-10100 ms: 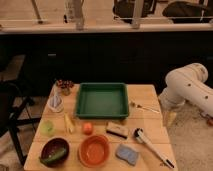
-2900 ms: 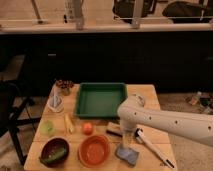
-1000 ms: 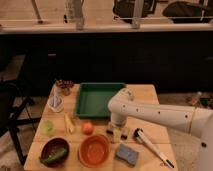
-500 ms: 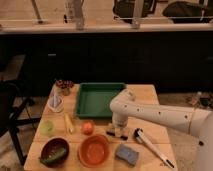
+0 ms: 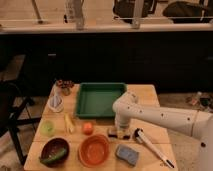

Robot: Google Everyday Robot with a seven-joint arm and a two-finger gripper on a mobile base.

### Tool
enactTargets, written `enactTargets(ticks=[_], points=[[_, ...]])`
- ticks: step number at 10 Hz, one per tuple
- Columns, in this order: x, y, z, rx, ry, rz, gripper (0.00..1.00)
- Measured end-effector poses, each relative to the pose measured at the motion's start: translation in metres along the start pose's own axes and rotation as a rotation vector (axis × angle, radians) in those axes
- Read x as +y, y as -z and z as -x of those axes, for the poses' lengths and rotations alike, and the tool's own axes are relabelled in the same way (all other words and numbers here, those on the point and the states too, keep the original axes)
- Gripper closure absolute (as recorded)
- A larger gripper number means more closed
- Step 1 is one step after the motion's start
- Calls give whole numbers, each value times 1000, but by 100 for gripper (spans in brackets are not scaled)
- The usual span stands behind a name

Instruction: Wipe tray with eraser

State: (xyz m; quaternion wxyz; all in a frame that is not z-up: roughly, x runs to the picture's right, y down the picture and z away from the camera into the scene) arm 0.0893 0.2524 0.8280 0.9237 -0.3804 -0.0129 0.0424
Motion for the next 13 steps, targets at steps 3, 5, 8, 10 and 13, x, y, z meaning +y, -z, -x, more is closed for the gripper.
enactTargets(ticks=[3, 5, 8, 10, 13], points=[[15, 17, -15, -5, 14, -32, 100], [28, 38, -20, -22, 35, -64, 100], [39, 66, -12, -63, 77, -116, 100], [46, 88, -1, -91, 116, -156, 100], [51, 110, 39, -109, 194, -200, 100]])
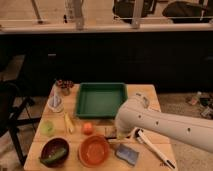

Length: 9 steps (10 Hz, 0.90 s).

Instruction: Wipe tray with eraser

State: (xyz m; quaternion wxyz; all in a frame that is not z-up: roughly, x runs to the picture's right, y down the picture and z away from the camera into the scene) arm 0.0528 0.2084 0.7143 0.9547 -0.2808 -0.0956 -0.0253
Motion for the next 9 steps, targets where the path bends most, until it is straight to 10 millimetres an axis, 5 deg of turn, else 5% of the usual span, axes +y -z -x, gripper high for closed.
enactTargets(ticks=[5, 9], points=[[-15, 3, 88, -6, 129, -25, 100], [-16, 3, 95, -4, 140, -27, 100]])
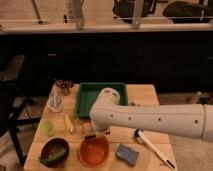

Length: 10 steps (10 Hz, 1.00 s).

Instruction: Wipe tray with eraser

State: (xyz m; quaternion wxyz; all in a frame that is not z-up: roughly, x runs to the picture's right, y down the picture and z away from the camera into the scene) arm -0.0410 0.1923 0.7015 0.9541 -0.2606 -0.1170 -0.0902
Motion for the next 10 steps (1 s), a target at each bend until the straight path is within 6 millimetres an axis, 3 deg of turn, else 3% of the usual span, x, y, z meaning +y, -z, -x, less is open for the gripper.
enactTargets(ticks=[6, 8, 10], points=[[-4, 2, 0, -7, -3, -21, 100], [-27, 11, -3, -2, -3, -67, 100], [-64, 22, -4, 10, 13, -105, 100]])
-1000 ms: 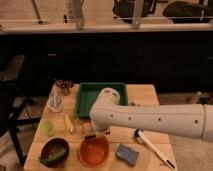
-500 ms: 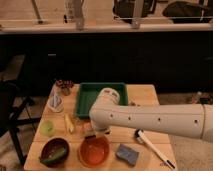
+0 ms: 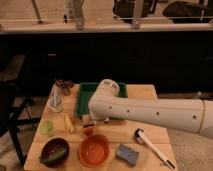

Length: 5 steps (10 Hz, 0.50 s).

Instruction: Wipe tray with eraser

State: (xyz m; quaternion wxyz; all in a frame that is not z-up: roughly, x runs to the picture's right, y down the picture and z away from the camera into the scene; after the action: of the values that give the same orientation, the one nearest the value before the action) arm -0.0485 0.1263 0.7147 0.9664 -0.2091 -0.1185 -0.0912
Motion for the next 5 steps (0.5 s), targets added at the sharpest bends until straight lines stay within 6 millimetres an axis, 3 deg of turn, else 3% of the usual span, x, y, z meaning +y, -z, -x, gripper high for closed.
enactTargets(ticks=[3, 5], points=[[-40, -6, 0, 15, 11, -15, 100], [-54, -16, -5, 19, 3, -17, 100]])
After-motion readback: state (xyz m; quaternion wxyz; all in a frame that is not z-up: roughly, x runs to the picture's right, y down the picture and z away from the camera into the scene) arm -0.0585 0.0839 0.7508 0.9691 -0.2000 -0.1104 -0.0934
